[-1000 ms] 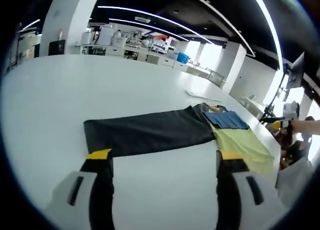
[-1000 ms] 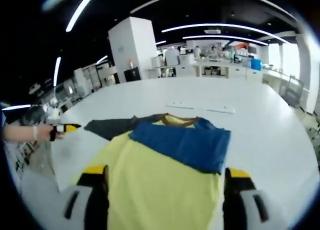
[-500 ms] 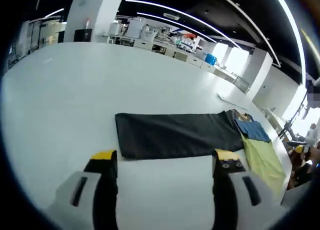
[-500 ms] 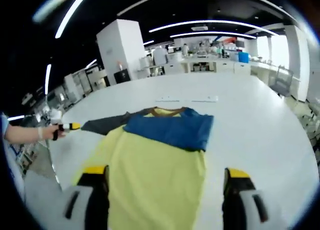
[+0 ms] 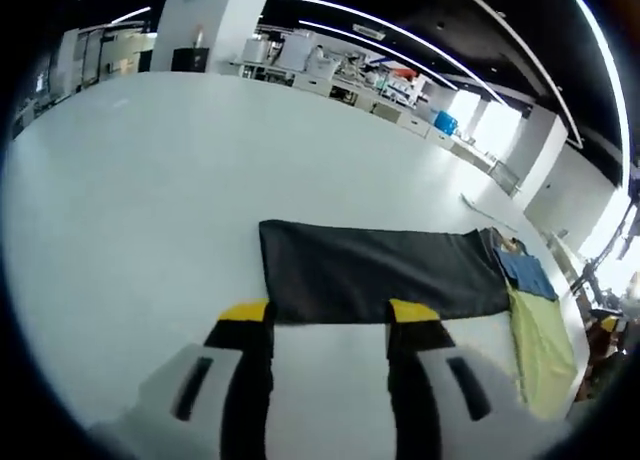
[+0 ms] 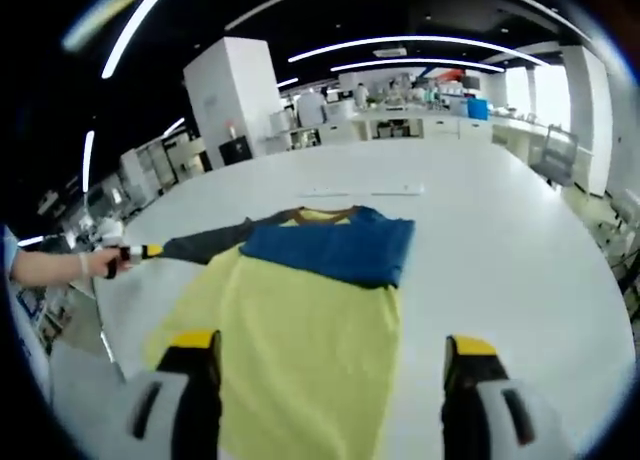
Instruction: Fold the garment on the visible template until the final outline fits inside the template.
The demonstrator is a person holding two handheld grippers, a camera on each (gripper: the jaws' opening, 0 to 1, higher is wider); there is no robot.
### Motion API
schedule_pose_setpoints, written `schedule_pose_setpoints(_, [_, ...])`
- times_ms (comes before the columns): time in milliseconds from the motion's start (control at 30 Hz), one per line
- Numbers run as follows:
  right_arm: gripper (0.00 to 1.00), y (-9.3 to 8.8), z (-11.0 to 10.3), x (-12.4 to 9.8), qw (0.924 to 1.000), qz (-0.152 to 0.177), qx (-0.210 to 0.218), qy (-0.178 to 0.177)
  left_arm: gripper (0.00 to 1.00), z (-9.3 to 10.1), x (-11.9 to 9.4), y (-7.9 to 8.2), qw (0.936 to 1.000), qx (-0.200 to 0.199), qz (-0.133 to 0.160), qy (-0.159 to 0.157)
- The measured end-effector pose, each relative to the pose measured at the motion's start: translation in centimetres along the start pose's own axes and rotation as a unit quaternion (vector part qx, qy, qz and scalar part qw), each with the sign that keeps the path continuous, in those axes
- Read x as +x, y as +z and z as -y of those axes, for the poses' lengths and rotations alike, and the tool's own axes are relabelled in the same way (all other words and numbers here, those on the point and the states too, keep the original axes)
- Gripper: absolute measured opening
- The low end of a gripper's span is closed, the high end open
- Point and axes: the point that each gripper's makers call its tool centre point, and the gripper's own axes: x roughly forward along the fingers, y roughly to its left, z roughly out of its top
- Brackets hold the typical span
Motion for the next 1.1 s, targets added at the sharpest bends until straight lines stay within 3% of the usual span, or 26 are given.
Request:
schedule_pose_setpoints(100, [0.92,-0.2,0.0,0.0,1.0,-0.003,-0.001,0.0,0.26,-0.4,-0.1,0.0,0.9988,-0.046,0.011,0.011])
schedule_pose_setpoints(467, [0.91,-0.4,0.1,-0.5,0.9999,0.002,0.01,-0.004,0.0,-1.6,-0.1,-0.7,0.9967,-0.076,0.006,0.029])
schedule_pose_setpoints(533, [0.91,-0.6,0.2,-0.6,0.9999,0.002,0.014,-0.006,0.0,-2.1,-0.1,-0.5,0.9948,-0.096,0.018,0.029])
schedule_pose_setpoints(667, [0.9,-0.7,0.6,-0.8,0.9998,0.005,0.016,-0.007,0.0,-0.9,-0.8,-0.8,0.9961,-0.084,0.02,0.019])
schedule_pose_setpoints(833, [0.9,-0.8,0.9,-1.1,0.9996,0.014,0.024,-0.005,0.0,0.7,-1.2,0.9,0.9965,-0.074,0.039,-0.007])
schedule_pose_setpoints(1000, [0.89,-0.8,0.9,-1.2,0.9991,0.024,0.035,0.005,0.0,4.6,-1.9,3.0,0.9962,-0.044,0.062,-0.044])
schedule_pose_setpoints(1100, [0.88,-0.8,1.2,-1.2,0.9984,0.033,0.046,0.008,0.0,6.4,-1.6,3.7,0.9964,-0.02,0.059,-0.057])
